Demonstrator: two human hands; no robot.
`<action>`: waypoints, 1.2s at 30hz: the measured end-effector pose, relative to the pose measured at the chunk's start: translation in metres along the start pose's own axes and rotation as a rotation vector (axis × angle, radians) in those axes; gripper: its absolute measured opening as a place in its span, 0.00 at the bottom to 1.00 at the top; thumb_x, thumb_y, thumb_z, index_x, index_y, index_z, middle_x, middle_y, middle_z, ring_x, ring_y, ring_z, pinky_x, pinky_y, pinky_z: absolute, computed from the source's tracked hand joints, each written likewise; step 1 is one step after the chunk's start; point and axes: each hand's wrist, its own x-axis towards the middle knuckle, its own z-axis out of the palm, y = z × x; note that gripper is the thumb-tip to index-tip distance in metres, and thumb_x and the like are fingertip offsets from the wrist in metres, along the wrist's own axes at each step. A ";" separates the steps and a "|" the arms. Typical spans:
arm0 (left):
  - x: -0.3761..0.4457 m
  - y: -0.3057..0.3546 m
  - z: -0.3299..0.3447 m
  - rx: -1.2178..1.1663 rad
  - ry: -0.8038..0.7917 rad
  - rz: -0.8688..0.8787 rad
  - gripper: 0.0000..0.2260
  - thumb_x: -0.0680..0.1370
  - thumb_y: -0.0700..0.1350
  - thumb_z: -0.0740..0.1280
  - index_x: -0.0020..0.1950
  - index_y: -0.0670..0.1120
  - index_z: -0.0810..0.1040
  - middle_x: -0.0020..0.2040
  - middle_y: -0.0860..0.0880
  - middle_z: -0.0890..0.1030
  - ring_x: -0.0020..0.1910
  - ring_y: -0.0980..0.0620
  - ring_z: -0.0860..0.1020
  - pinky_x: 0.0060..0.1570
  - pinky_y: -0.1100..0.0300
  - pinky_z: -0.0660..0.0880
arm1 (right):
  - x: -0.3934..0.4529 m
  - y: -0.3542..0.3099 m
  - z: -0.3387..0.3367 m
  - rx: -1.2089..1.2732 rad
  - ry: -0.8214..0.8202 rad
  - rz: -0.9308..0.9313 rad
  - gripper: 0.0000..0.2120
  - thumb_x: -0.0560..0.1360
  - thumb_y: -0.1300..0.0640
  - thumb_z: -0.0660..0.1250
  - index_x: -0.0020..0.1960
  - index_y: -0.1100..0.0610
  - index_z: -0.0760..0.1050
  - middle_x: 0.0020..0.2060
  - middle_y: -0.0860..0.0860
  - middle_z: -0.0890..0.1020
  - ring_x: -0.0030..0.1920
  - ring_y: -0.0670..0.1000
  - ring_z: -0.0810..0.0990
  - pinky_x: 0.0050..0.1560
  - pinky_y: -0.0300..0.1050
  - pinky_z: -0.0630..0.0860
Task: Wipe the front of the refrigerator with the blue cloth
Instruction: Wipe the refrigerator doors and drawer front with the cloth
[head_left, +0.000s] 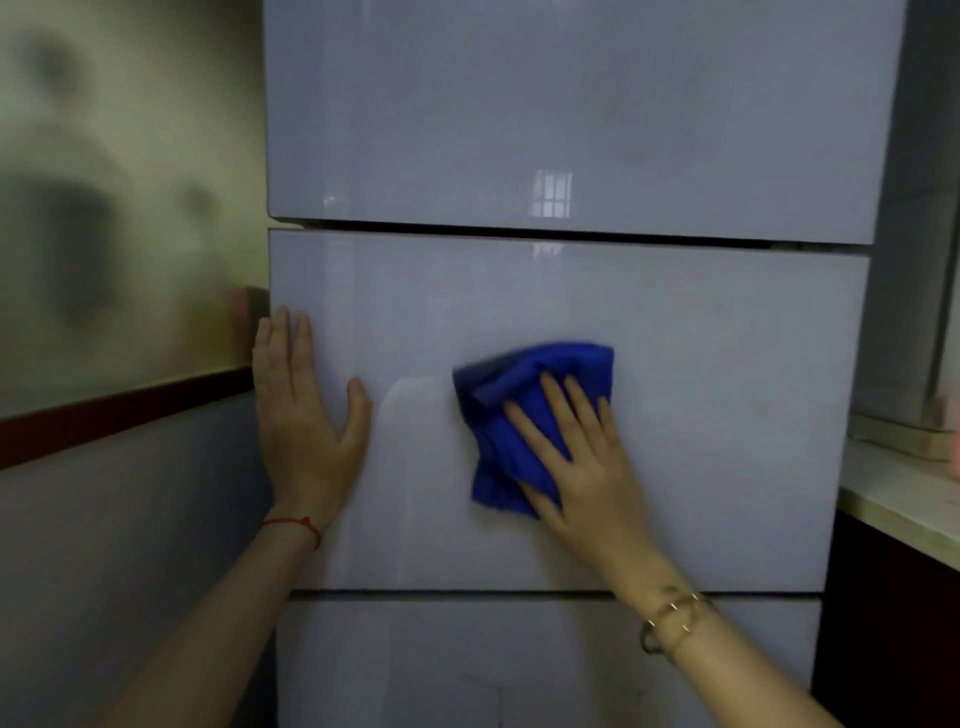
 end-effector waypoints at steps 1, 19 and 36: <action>0.000 0.000 0.000 -0.001 -0.001 -0.001 0.29 0.80 0.47 0.60 0.78 0.37 0.58 0.80 0.40 0.58 0.80 0.42 0.55 0.81 0.55 0.51 | -0.015 0.011 -0.002 -0.022 -0.010 -0.021 0.32 0.73 0.49 0.64 0.75 0.49 0.58 0.76 0.56 0.57 0.77 0.58 0.52 0.77 0.57 0.50; 0.000 -0.001 0.000 0.000 -0.017 -0.007 0.29 0.81 0.47 0.61 0.79 0.38 0.57 0.80 0.41 0.57 0.81 0.43 0.54 0.81 0.55 0.50 | -0.012 0.042 -0.017 -0.033 0.052 0.188 0.28 0.76 0.47 0.60 0.74 0.52 0.61 0.75 0.58 0.59 0.76 0.60 0.54 0.77 0.56 0.51; 0.000 0.001 0.000 -0.001 -0.026 -0.019 0.29 0.81 0.47 0.61 0.79 0.38 0.57 0.81 0.42 0.56 0.81 0.44 0.53 0.81 0.56 0.49 | 0.050 0.036 -0.025 0.011 0.072 0.205 0.27 0.78 0.46 0.58 0.75 0.49 0.58 0.76 0.57 0.56 0.77 0.59 0.52 0.77 0.56 0.49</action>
